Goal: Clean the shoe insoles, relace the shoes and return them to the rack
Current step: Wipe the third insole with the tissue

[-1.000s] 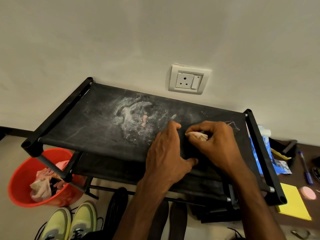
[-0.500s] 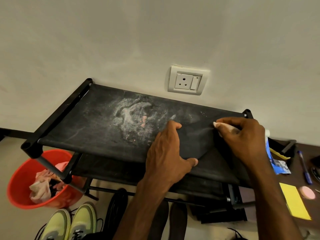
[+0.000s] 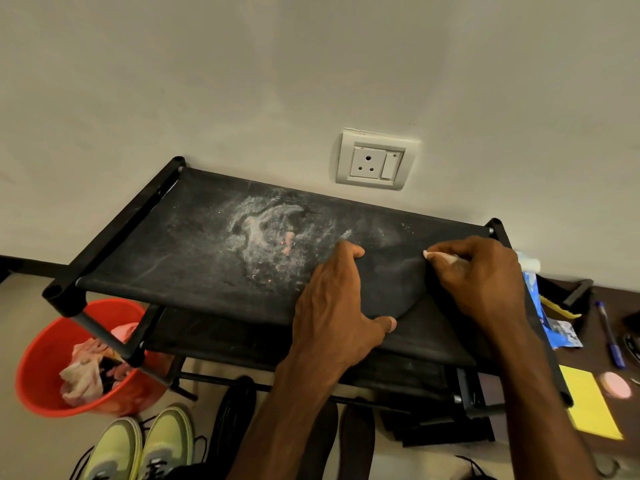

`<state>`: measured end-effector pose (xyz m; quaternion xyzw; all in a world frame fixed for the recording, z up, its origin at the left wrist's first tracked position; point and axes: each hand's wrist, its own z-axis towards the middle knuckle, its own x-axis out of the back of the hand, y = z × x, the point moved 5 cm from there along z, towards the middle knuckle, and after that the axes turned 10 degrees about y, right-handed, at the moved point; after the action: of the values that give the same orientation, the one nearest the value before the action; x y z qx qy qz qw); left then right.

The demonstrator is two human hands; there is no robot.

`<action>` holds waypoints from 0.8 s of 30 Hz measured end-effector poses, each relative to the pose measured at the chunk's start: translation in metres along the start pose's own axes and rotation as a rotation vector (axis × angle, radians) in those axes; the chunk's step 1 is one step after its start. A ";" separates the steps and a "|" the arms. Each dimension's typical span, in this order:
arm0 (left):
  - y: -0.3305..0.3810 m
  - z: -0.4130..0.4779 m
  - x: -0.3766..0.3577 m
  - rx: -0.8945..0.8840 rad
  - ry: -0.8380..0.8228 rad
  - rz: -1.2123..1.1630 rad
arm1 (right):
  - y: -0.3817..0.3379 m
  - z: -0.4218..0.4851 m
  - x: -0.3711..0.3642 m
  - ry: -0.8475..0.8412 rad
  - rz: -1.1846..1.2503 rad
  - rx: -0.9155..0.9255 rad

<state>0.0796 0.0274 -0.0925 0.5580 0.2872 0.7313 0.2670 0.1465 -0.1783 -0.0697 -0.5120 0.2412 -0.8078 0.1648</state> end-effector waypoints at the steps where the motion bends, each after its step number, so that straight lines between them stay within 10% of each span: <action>1: 0.000 0.000 0.000 0.004 -0.002 0.001 | 0.001 0.002 0.001 -0.058 -0.020 0.009; 5: -0.001 0.001 -0.001 0.017 0.002 -0.001 | 0.002 0.005 0.007 -0.223 -0.146 0.030; 13: 0.001 0.001 -0.001 -0.019 0.008 -0.001 | -0.002 -0.003 -0.001 0.106 0.043 0.003; 20: -0.001 0.002 -0.002 -0.001 0.011 -0.002 | -0.017 -0.003 -0.010 -0.272 0.090 0.089; 24: 0.000 0.001 -0.002 -0.012 0.017 -0.004 | -0.012 -0.004 -0.008 -0.004 0.069 0.044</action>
<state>0.0812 0.0262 -0.0936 0.5495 0.2863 0.7373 0.2694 0.1461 -0.1639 -0.0703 -0.5015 0.2405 -0.8056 0.2041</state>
